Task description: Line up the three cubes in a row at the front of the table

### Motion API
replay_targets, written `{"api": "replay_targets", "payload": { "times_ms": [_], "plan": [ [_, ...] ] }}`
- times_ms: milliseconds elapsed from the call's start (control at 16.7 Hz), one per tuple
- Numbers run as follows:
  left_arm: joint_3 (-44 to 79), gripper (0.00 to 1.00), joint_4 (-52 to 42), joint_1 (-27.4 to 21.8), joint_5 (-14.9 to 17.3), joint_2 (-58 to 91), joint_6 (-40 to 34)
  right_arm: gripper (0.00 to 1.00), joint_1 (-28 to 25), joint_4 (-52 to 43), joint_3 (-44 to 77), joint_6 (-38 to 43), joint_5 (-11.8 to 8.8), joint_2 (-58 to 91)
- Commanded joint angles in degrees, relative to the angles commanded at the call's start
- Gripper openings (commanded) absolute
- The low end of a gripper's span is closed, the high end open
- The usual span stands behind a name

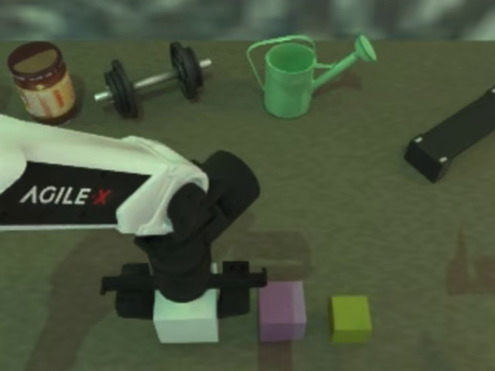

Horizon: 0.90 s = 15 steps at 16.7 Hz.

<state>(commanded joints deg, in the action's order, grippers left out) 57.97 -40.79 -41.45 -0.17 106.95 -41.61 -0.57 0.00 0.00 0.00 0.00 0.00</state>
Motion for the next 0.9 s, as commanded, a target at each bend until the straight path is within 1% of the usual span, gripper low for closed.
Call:
{"api": "replay_targets", "payload": {
  "times_ms": [60, 840, 900],
  "plan": [
    [0.00, 0.00, 0.00, 0.00, 0.00, 0.00, 0.00, 1.00, 0.00, 0.00, 0.00, 0.00, 0.00, 0.00],
    [0.00, 0.98, 0.00, 0.00, 0.00, 0.00, 0.00, 1.00, 0.00, 0.00, 0.00, 0.00, 0.00, 0.00],
    [0.00, 1.00, 0.00, 0.00, 0.00, 0.00, 0.00, 1.00, 0.00, 0.00, 0.00, 0.00, 0.00, 0.00]
  ]
}}
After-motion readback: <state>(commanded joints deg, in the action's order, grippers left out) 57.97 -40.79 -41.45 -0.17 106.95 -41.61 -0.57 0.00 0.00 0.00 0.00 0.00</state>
